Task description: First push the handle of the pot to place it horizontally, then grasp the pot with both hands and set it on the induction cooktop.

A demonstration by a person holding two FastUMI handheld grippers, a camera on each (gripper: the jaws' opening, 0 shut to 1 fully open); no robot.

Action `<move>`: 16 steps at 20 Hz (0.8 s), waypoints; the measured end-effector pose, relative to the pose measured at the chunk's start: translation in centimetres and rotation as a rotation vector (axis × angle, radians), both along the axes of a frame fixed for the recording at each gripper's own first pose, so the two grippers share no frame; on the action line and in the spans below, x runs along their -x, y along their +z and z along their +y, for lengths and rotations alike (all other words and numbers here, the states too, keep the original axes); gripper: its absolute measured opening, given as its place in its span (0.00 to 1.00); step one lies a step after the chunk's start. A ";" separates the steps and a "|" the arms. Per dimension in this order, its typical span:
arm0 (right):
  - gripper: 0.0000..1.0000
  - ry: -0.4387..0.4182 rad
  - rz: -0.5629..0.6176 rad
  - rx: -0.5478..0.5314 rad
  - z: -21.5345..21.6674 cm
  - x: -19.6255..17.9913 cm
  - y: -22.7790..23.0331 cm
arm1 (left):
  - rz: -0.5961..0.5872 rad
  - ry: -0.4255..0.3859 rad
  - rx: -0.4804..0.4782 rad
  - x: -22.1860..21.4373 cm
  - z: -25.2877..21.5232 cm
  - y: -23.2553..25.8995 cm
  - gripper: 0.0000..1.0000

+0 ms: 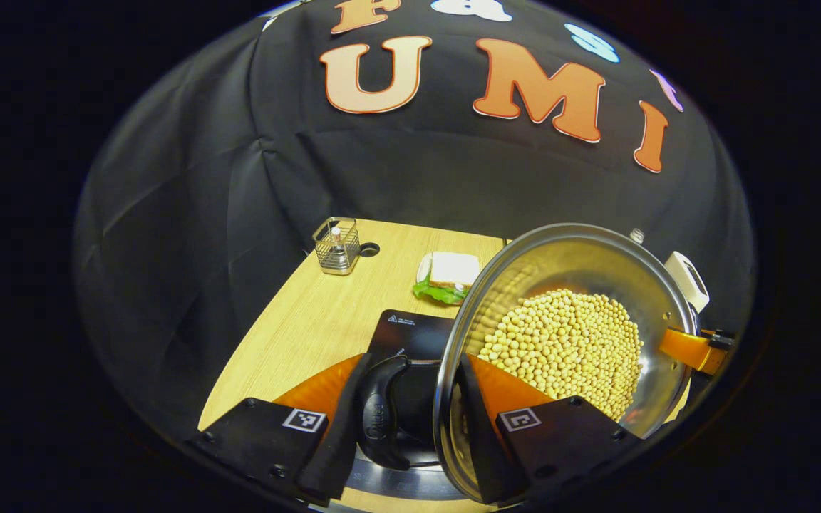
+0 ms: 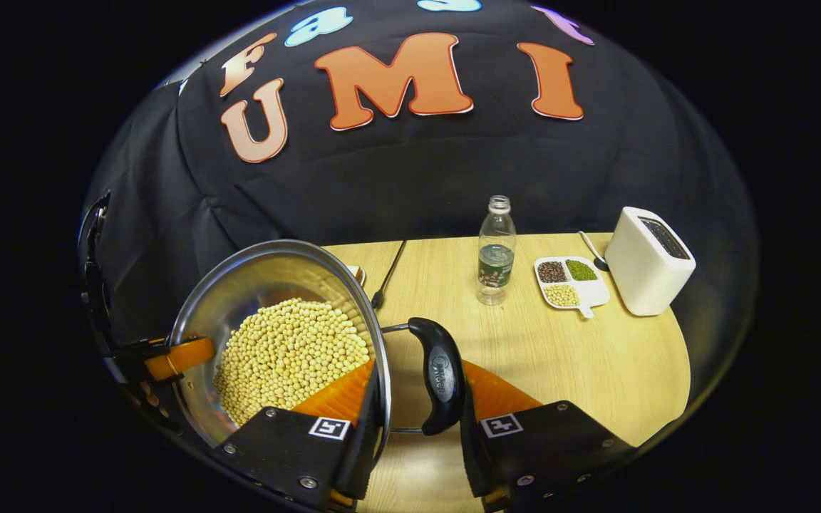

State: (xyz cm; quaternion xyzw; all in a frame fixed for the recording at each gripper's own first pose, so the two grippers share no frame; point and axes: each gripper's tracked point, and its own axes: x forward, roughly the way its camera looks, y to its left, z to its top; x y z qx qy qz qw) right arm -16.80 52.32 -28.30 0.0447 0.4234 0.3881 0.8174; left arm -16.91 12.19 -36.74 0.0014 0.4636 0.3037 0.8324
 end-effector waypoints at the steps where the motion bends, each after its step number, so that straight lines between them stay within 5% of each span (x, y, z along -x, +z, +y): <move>1: 0.52 0.004 0.001 0.004 0.5 0.3 0.1 | 0.002 0.002 0.001 0.0 0.1 0.0 0.74; 16: 0.52 0.003 0.078 0.077 6.3 3.5 -3.6 | 0.078 -0.016 0.045 -0.9 0.3 -0.1 0.72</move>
